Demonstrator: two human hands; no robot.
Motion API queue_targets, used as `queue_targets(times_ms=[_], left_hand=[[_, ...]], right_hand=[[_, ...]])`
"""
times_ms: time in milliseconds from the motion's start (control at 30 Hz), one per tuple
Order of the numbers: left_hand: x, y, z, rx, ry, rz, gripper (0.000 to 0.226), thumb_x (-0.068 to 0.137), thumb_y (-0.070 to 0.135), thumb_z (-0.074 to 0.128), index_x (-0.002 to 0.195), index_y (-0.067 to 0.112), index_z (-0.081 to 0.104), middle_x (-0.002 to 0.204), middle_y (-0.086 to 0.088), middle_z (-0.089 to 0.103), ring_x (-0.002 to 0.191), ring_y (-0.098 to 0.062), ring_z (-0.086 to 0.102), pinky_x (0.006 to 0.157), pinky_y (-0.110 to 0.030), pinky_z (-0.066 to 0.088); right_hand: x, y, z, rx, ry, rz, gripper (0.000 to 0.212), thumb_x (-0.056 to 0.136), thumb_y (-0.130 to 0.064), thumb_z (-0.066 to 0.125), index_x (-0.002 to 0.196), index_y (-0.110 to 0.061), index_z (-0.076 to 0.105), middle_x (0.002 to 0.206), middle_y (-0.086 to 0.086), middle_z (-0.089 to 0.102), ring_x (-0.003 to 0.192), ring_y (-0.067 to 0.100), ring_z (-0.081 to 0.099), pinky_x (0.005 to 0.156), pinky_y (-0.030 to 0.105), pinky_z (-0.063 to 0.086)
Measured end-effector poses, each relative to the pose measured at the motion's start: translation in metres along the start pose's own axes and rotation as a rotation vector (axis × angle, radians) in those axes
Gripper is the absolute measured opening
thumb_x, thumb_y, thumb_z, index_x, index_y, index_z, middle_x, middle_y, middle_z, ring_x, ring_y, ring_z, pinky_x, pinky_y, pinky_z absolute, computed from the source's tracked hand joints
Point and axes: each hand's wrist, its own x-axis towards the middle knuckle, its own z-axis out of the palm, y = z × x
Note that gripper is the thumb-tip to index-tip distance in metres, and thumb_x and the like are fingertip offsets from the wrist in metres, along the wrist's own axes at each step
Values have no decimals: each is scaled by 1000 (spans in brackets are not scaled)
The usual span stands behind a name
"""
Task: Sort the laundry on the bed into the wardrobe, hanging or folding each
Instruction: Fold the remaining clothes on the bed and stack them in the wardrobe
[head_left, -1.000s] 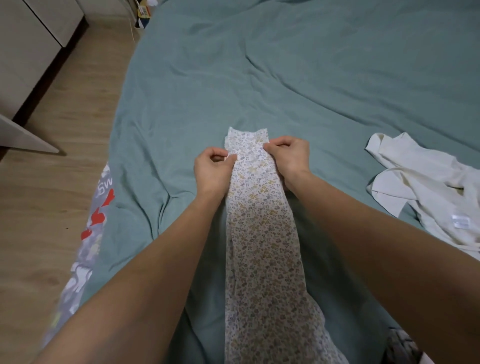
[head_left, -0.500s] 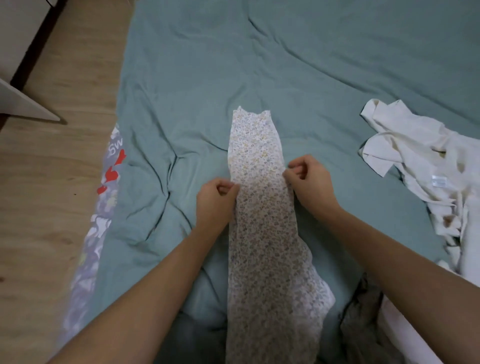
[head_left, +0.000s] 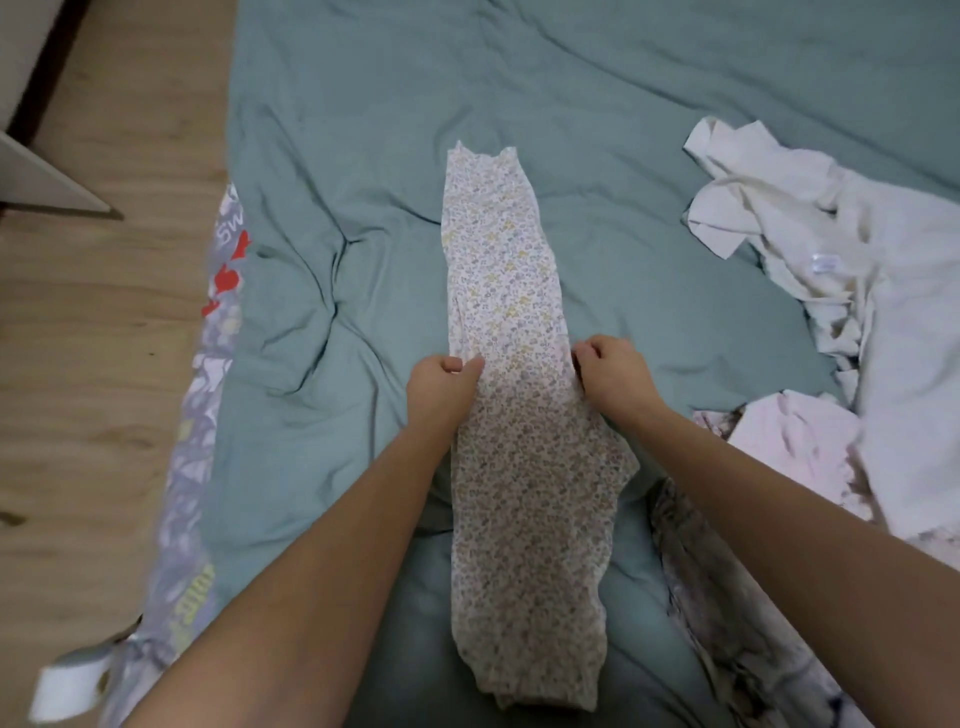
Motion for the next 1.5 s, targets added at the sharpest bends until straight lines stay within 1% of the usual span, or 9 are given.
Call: queue_targets(times_ms=[167,367,567,733,833,933,1100,1233,1500], left_hand=[[-8,0,1,-118,119,37,37,96,22,54,64,9,43,58,-7,44,58,-18,40,53,-25,35],[-18,-3,3,26,272,90,24,99,15,48,76,8,51,62,3,46,59,-14,43,55,-26,34],[-19,-16,3,59,185,52,19,91,23,63,81,12,51,73,-2,56,68,-17,51,54,-25,38],[-35,-33,-4,42,3,58,29,90,24,66,74,12,45,63,1,37,57,-14,37,58,-27,36],[-47,-42,-11,51,109,131,42,90,25,65,62,16,35,57,1,35,54,-15,37,52,-28,35],[-48,-45,-11,-1,194,42,44,89,28,68,60,16,37,56,2,38,52,-12,37,43,-14,31],[-57,-55,3,-101,147,-9,51,95,21,57,53,17,28,54,1,26,54,-13,26,52,-27,25],[-48,-59,5,-309,230,-249,42,93,24,59,57,12,44,62,-5,45,60,-19,44,61,-31,39],[-50,-53,1,113,224,138,19,92,25,60,85,10,53,72,0,52,67,-15,49,57,-29,36]], right_hand=[[-18,14,2,105,-19,24,20,89,-12,57,70,-8,54,65,6,55,66,22,52,64,32,42],[-40,27,3,35,241,-69,14,94,-15,53,84,-6,50,68,4,50,68,23,47,60,33,32],[-48,38,11,-100,38,-68,29,95,-29,53,77,-13,38,66,-2,39,64,19,39,56,33,27],[-65,52,7,-141,-25,-85,35,94,-22,55,66,-20,34,64,-4,40,68,20,40,53,32,22],[-66,57,5,-200,-9,-98,24,90,-20,60,76,-10,43,71,5,48,74,25,45,61,33,26],[-66,58,7,-247,66,-136,17,88,-14,59,79,-10,45,75,8,50,76,27,47,61,33,26],[-69,67,12,-256,111,-127,15,89,-15,57,81,-7,46,76,12,53,77,30,50,61,34,28],[-68,70,12,-236,151,-118,15,90,-13,58,82,-6,49,77,15,57,77,31,52,61,33,31],[-68,74,15,-210,173,-109,9,88,-8,58,90,-2,51,81,14,56,79,31,51,62,33,31]])
